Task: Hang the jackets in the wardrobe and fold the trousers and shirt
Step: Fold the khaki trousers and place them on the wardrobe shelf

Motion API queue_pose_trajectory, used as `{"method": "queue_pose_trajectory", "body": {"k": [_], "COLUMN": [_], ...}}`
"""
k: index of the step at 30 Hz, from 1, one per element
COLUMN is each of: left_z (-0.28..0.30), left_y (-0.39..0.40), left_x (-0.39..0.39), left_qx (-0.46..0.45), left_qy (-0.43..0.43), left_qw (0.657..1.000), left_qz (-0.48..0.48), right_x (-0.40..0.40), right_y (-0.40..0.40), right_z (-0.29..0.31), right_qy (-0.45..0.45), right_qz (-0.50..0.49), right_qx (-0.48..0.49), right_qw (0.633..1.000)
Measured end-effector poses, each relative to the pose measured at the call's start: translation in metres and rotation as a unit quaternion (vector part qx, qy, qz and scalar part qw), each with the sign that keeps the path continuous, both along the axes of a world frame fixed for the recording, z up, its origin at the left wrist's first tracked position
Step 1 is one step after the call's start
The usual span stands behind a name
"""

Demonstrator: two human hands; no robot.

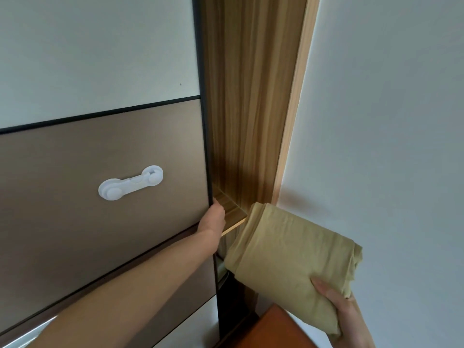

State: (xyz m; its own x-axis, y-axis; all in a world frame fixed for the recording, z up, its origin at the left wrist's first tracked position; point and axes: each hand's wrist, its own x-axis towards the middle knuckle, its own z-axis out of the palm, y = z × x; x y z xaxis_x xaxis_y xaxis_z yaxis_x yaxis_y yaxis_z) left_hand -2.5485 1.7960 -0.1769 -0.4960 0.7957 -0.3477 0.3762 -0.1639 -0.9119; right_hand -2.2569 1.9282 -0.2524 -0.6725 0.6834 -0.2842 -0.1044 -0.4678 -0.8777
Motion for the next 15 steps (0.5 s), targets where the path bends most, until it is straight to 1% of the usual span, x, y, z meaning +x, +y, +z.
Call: {"method": "queue_pose_trajectory", "body": {"k": [4, 7, 12, 15], "left_z": [0.002, 0.003, -0.003, -0.01], "left_y": [-0.001, -0.009, -0.042, -0.071], "left_x": [0.004, 0.002, 0.003, 0.007], "left_qx": [-0.028, -0.068, -0.05, -0.057], "left_qy": [0.002, -0.001, 0.001, 0.003], "left_qw": [0.999, 0.997, 0.997, 0.996], "left_qz": [0.019, 0.047, 0.063, 0.071], "right_x": [-0.003, -0.004, -0.007, -0.012], "right_y": [-0.005, -0.01, -0.025, -0.04], "right_z": [-0.002, 0.0, 0.001, 0.01], "right_qy": [0.01, 0.004, 0.011, 0.024], "right_qz": [0.01, 0.024, 0.026, 0.027], "right_qx": [-0.012, -0.009, -0.015, -0.018], "right_qw": [1.0, 1.0, 0.999, 0.999]}}
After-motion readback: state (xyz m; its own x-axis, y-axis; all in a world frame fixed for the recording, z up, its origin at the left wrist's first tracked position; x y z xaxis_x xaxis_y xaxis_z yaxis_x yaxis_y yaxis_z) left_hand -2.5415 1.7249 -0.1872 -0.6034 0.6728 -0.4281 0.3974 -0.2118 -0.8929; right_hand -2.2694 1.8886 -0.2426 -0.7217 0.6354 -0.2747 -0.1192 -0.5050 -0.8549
